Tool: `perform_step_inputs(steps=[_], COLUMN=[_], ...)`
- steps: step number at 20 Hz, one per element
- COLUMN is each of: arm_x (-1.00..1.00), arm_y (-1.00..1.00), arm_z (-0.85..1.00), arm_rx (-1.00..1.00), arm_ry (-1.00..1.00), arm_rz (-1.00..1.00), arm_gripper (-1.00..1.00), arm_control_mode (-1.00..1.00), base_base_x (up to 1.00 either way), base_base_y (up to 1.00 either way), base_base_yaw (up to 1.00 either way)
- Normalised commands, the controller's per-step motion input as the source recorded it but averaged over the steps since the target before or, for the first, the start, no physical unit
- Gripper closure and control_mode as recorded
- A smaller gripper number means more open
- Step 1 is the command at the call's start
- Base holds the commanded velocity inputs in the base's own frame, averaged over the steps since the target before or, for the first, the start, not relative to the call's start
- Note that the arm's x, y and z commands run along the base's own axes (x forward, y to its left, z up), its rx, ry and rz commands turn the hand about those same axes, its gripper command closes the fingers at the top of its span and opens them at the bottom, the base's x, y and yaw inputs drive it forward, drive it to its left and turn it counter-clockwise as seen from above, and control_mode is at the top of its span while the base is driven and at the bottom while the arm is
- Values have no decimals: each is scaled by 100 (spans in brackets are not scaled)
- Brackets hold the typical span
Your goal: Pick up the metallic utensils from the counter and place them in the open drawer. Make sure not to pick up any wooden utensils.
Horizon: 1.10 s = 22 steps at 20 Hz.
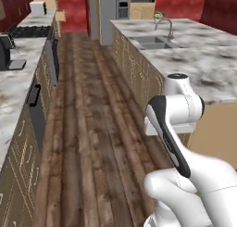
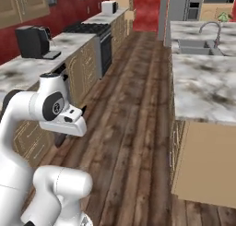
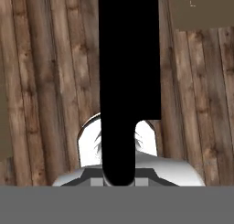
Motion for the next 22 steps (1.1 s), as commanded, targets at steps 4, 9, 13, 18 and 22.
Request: perform_step_inputs(steps=[4,9,13,18,22], arm_x=[0,0,0,0,0], arm_y=[0,0,0,0,0], arm_z=[0,0,0,0,0], arm_rx=[0,0,0,0,0], arm_ry=[0,0,0,0,0], arm_rz=[0,0,0,0,0], arm_gripper=[100,100,100,100,100], arm_control_mode=[100,100,100,100,100], base_base_x=[64,98,100,100,100], base_base_y=[96,51,25,0,0], base_base_yaw=[-26,-9,0,3,2])
